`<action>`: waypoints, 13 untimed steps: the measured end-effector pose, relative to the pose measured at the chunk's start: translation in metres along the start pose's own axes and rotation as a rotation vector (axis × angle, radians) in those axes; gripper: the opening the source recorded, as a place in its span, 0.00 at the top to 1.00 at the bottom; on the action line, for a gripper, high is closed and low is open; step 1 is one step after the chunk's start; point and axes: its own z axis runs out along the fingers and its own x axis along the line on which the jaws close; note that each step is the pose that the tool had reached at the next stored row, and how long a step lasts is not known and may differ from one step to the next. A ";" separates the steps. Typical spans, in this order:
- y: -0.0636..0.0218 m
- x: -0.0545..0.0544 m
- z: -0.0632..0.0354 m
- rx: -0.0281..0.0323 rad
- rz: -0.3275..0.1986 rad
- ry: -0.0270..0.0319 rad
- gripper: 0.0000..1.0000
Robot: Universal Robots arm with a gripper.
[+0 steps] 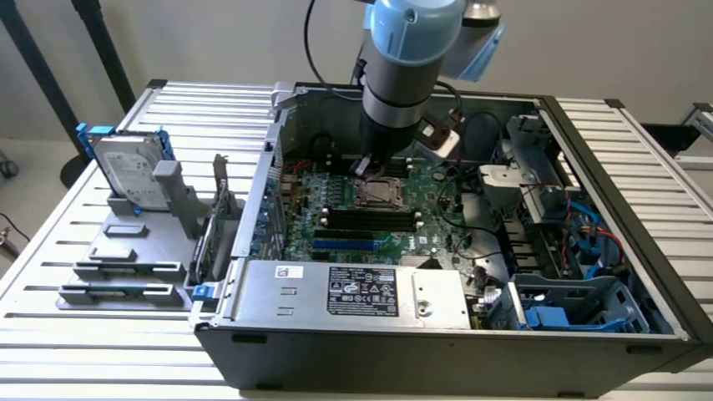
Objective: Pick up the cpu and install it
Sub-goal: 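Install the first cpu locking lever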
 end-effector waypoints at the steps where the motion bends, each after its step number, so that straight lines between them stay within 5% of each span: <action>1: -0.0003 -0.002 -0.0016 0.0002 0.000 -0.0001 0.89; 13: -0.0017 -0.024 -0.0198 0.0033 0.002 -0.0024 0.89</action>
